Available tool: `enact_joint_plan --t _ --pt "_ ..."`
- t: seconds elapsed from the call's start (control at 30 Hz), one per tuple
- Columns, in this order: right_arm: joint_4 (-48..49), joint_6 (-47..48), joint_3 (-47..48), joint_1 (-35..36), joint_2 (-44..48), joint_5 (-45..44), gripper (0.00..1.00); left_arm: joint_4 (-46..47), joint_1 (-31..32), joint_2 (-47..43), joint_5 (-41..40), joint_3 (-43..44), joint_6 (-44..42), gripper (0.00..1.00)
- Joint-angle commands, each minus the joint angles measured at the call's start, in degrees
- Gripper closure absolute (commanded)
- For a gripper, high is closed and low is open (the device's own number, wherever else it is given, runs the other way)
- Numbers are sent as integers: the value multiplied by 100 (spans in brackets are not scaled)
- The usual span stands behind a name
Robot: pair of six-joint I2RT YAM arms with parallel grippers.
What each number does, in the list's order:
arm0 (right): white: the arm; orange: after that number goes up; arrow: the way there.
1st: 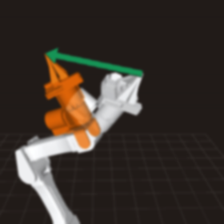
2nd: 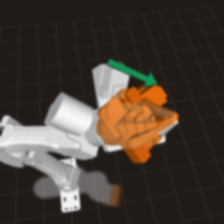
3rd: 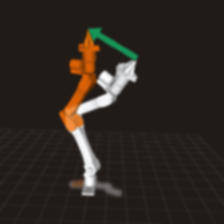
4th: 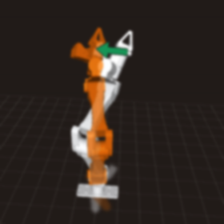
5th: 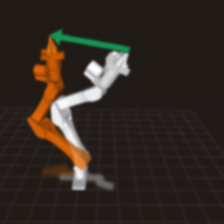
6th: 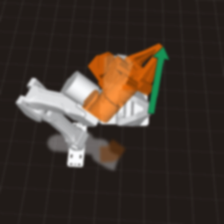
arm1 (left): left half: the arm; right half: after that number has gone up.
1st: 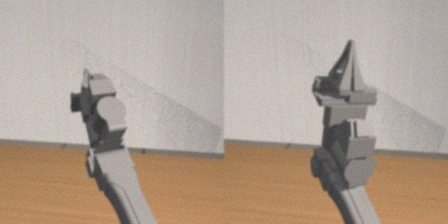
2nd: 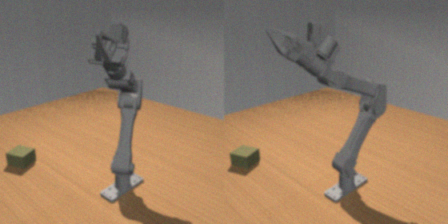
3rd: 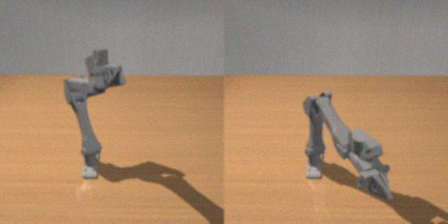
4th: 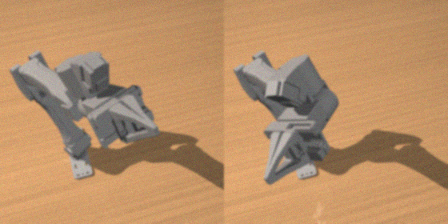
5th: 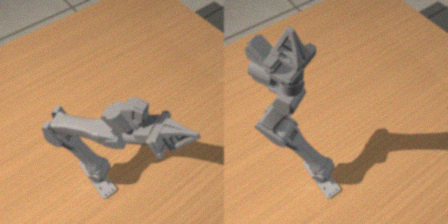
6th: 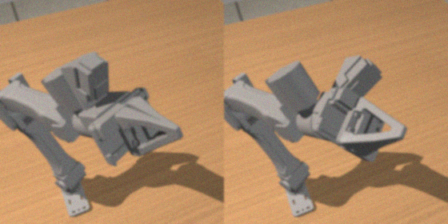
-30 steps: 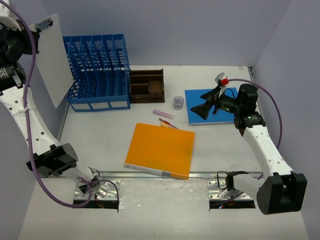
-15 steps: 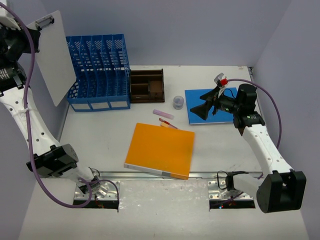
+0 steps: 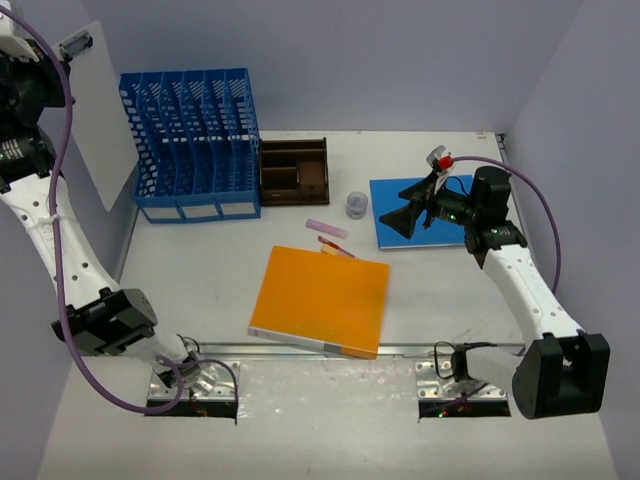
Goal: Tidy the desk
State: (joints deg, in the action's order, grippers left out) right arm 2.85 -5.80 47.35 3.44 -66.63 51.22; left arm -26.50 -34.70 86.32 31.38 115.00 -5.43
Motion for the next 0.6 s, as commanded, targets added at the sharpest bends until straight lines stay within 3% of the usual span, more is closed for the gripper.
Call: enact_joint_plan --t 0.0,0.57 --pt "242 79 72 -1 -25 63 1 681 -46 -2 -35 40 121 100" --pt "216 132 107 -1 -192 72 1 1515 -37 420 35 -451 402 100"
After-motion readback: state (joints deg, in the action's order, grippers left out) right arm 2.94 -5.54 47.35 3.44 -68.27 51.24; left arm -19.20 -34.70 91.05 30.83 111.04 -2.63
